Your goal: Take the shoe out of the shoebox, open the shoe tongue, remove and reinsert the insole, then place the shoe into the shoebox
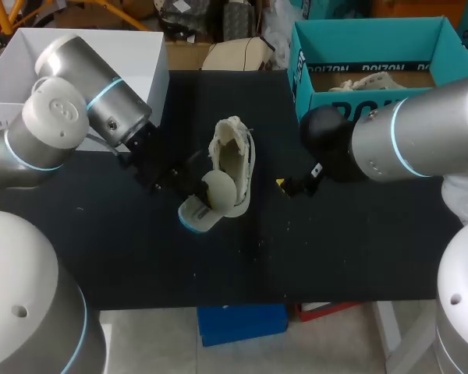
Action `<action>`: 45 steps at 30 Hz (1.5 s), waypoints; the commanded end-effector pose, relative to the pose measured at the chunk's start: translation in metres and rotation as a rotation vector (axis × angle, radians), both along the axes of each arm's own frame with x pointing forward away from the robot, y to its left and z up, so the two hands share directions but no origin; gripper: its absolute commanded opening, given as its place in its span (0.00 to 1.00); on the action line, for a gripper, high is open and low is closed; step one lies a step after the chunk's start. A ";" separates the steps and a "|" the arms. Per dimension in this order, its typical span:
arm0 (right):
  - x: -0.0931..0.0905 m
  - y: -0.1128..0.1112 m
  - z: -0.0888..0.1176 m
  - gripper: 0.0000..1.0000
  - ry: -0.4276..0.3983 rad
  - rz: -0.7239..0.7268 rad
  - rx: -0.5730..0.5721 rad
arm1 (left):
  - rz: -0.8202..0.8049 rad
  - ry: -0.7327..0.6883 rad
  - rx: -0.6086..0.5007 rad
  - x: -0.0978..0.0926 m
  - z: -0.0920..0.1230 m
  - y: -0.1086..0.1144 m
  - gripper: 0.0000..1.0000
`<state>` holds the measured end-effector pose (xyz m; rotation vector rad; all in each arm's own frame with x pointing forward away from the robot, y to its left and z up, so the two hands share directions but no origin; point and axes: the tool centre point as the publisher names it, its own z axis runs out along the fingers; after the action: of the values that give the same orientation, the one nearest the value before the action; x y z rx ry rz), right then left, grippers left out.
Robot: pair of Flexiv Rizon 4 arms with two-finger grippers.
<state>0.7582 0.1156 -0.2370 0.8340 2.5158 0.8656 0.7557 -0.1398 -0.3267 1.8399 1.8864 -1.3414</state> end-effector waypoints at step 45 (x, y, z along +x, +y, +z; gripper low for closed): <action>-0.001 0.000 0.001 1.00 0.002 0.000 -0.002 | 0.150 -0.065 0.053 0.102 -0.053 -0.036 0.00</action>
<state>0.7580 0.1155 -0.2369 0.8340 2.5158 0.8657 0.8556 -0.1732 -0.3768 1.7109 1.9945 -1.1886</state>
